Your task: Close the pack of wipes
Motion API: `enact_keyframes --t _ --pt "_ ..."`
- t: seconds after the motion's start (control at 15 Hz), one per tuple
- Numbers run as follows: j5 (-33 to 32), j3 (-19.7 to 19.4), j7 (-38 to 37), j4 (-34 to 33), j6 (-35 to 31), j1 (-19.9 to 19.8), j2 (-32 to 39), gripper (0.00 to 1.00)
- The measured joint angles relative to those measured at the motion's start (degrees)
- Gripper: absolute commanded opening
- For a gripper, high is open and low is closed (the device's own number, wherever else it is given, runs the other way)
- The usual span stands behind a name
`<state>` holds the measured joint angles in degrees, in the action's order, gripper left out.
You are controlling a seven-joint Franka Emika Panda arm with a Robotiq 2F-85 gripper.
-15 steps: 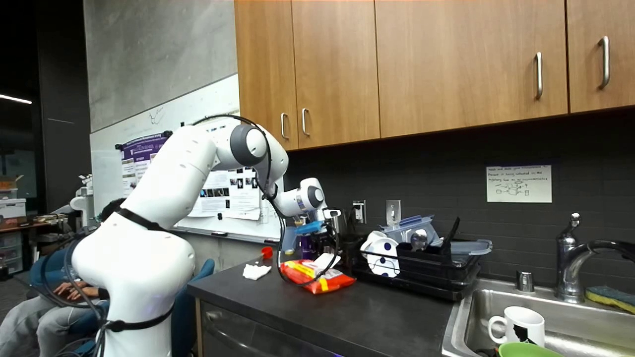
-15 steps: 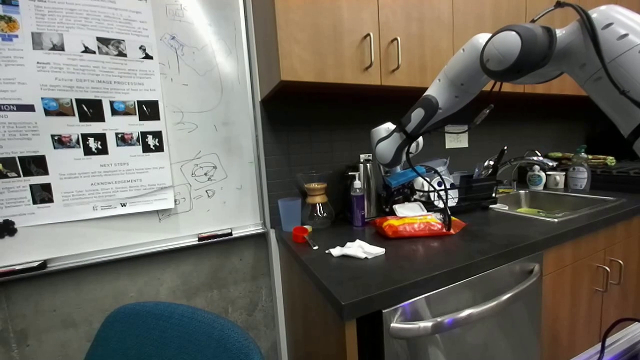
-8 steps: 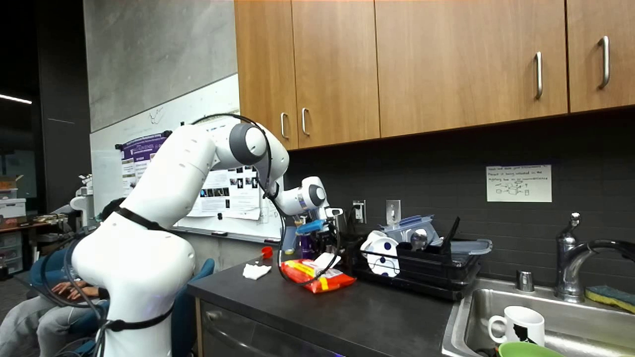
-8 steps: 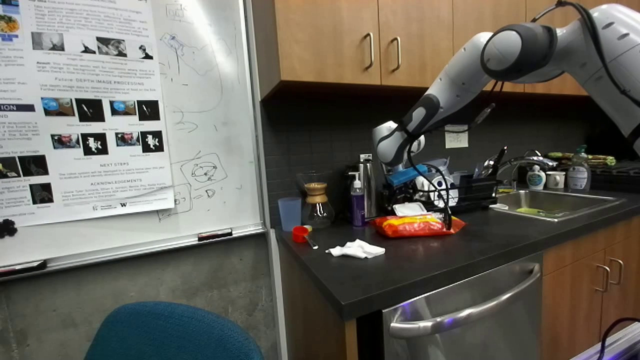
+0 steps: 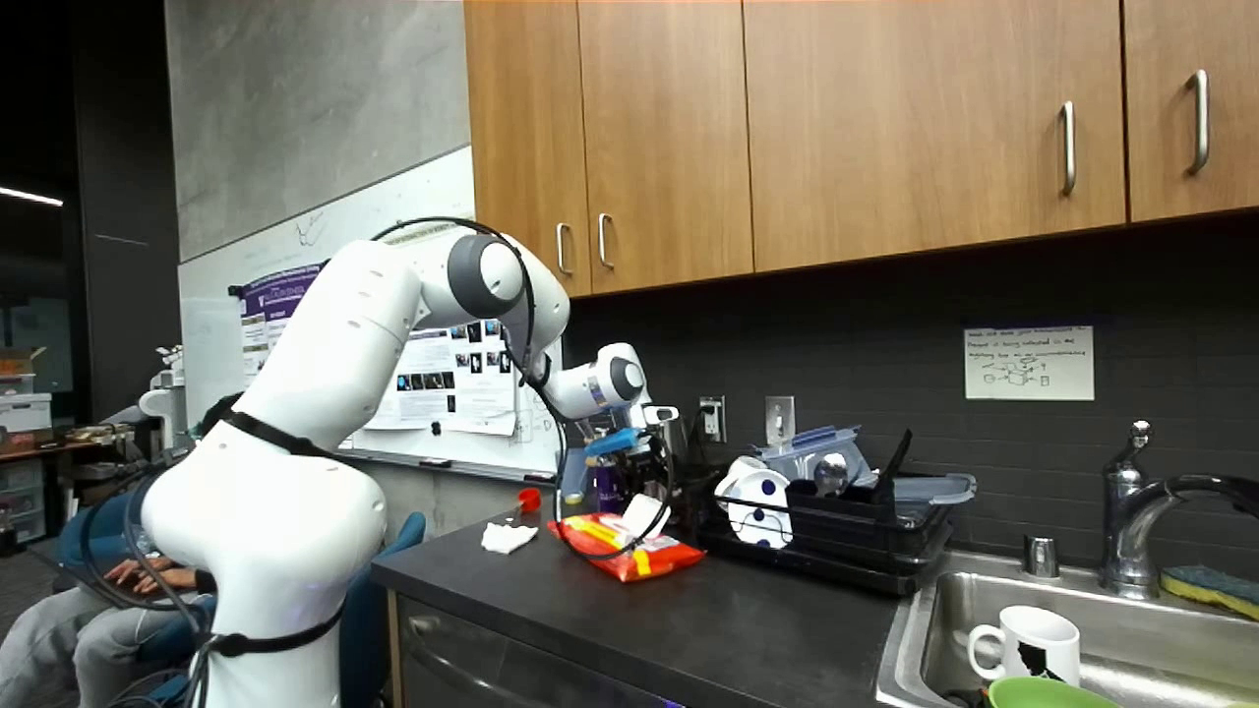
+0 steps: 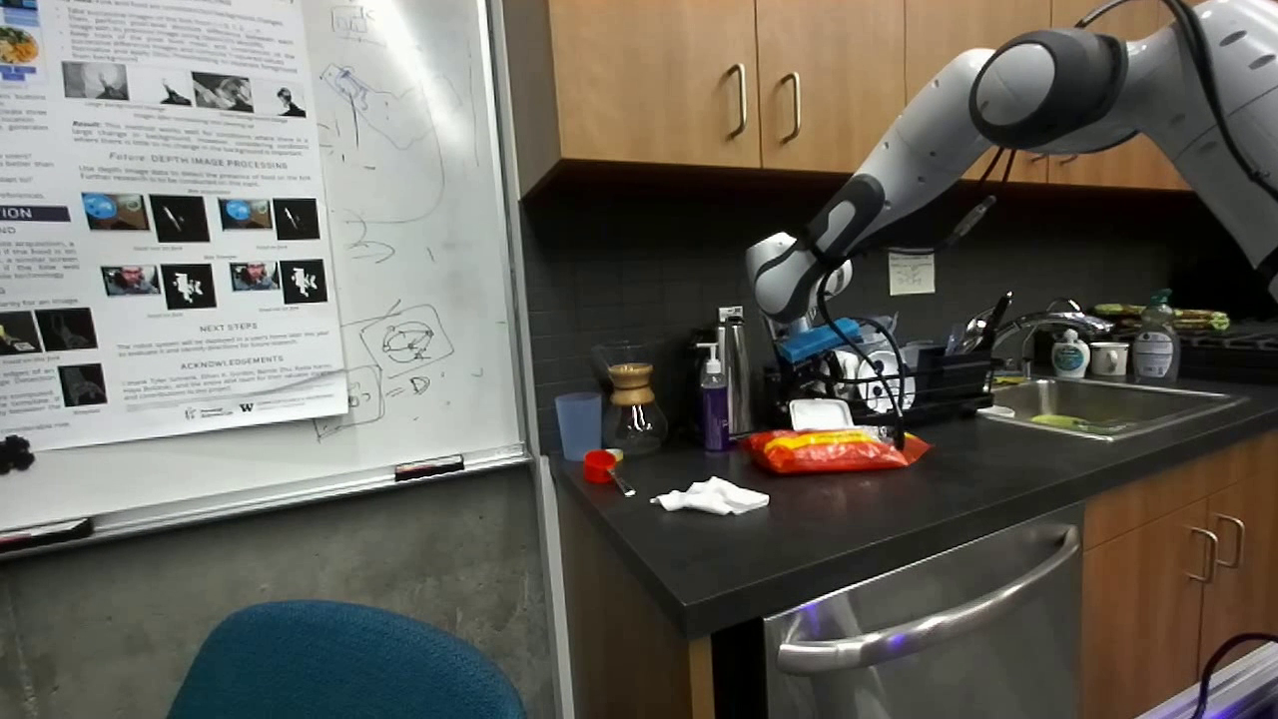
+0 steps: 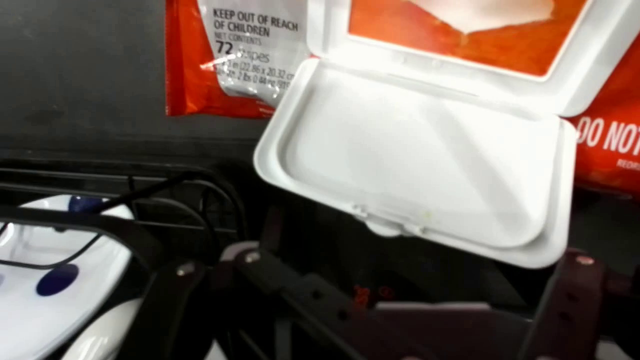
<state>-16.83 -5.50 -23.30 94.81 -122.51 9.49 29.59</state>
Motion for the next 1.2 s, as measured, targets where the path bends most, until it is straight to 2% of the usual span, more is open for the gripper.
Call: enact_keyframes --t 0.73,1.2 --pt "0.0 0.1 0.0 2.8 5.2 0.2 -2.5 1.00" --pt "0.0 0.9 0.1 2.9 16.1 0.3 -4.2 1.00"
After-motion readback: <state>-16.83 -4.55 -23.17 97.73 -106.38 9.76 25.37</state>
